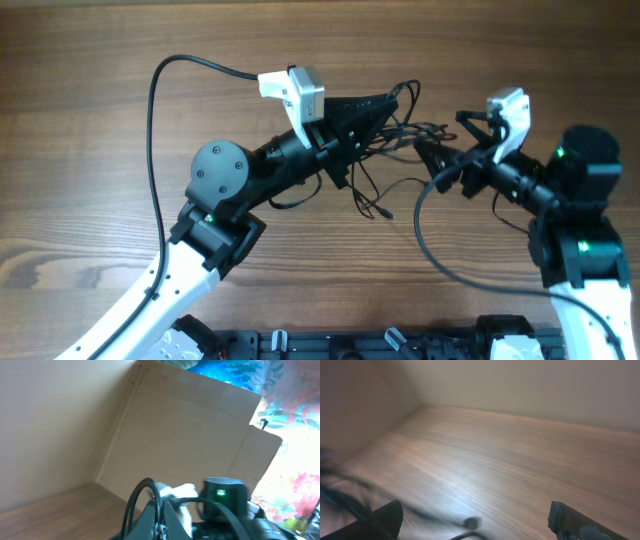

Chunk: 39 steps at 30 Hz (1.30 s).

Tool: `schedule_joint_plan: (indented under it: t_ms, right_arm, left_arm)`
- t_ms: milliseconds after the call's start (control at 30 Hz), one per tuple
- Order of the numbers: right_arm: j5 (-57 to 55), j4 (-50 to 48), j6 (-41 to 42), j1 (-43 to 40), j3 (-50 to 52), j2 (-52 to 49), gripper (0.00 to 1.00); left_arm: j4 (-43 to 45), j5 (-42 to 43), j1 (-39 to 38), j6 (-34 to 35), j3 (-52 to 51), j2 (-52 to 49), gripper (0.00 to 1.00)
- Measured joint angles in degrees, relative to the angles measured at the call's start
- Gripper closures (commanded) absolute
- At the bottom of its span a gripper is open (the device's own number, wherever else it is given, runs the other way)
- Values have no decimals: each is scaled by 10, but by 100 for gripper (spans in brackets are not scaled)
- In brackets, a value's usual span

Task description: Untangle cables

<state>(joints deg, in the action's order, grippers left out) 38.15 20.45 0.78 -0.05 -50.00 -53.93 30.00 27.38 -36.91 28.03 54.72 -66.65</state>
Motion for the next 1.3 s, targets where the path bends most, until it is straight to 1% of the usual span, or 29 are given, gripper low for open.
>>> schedule_joint_plan:
  t_ms: [133, 167, 300, 367, 433, 567, 700, 900, 1067, 1167, 1300]
  right_arm:
    - [-122, 19, 14, 0, 0, -37, 2]
    - [-173, 35, 22, 0, 0, -40, 1]
    - [-331, 74, 31, 0, 0, -40, 0]
    - [-382, 79, 32, 0, 0, -40, 0]
    - [-405, 82, 38, 0, 0, -40, 0]
    - [-491, 102, 74, 2, 0, -40, 0]
    - [-507, 107, 90, 0, 0, -40, 0]
    - [-514, 122, 120, -40, 0, -40, 0]
    - [-514, 126, 136, -59, 0, -40, 0]
    - [-511, 127, 136, -60, 0, -40, 0]
    - [-510, 129, 136, -61, 0, -40, 0]
  left_arm:
    - [0, 7, 0, 4, 0, 2, 96]
    - [-1, 9, 3, 4, 0, 5, 96]
    - [-1, 12, 37, 4, 0, 21, 96]
    - [-2, 15, 55, 4, 0, 23, 96]
    - [-2, 16, 70, 4, 0, 23, 96]
    - [-5, 24, 99, 4, 0, 26, 96]
    - [-8, 34, 163, 4, -1, 29, 96]
    - [-19, 47, 291, 11, -2, 42, 96]
    - [-64, 48, 370, 19, -2, 49, 96]
    - [-93, 47, 382, 19, -2, 49, 96]
    - [-99, 47, 384, 19, -2, 49, 96]
